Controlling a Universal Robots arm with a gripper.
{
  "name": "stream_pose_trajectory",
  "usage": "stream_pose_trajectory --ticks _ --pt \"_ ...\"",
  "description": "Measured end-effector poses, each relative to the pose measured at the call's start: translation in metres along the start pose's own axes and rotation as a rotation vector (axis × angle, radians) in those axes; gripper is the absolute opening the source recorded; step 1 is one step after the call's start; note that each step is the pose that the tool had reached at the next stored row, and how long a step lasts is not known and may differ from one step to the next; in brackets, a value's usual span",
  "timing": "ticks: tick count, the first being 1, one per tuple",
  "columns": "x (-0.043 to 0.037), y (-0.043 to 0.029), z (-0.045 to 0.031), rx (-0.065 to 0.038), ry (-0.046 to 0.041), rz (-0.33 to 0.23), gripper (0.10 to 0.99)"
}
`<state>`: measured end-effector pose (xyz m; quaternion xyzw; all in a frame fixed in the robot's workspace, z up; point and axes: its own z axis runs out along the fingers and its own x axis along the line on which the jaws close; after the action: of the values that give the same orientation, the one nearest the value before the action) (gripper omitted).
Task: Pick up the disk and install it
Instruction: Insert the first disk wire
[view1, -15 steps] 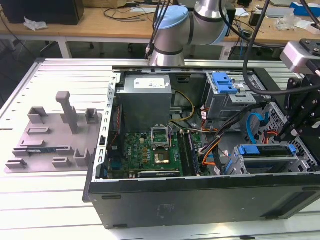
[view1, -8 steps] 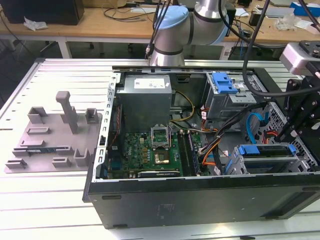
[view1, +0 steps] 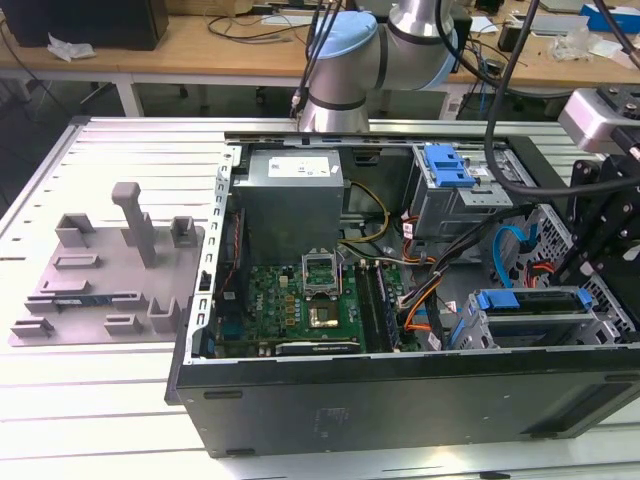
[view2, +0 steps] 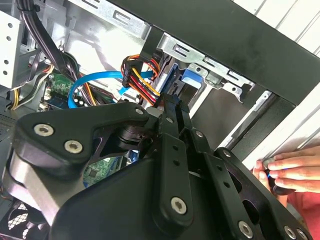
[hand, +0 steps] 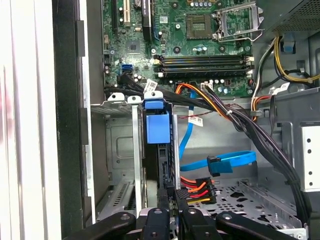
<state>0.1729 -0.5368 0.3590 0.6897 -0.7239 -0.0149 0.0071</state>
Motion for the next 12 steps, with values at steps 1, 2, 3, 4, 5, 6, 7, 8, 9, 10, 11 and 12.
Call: stream_pose_trajectory --ticks 1,2,3,4,5,6,7,8,9,10,11,12 --pt "0.0 0.0 0.0004 0.0 -0.0001 0.0 0.169" --pt "0.0 0.0 0.0007 0.0 -0.0001 0.0 0.169" --pt "0.0 0.0 0.0008 0.0 -0.0001 0.0 0.169" --pt "0.0 0.0 0.0011 0.0 0.0 0.0 0.169" --pt "0.0 0.0 0.0012 0.0 -0.0001 0.0 0.169" --pt "0.0 -0.0001 0.0015 0.0 -0.0001 0.0 0.169" --pt "0.0 0.0 0.0019 0.0 0.0 0.0 0.169" --pt "0.0 -0.0001 0.0024 0.0 -0.0001 0.0 0.169" --pt "0.0 -0.0001 0.0026 0.0 0.0 0.0 0.169" --pt "0.0 -0.0001 0.0028 0.0 0.0 0.0 0.169" --pt "0.0 -0.0001 0.0031 0.0 -0.0001 0.0 0.169" --pt "0.0 -0.0001 0.0033 0.0 0.0 0.0 0.169"
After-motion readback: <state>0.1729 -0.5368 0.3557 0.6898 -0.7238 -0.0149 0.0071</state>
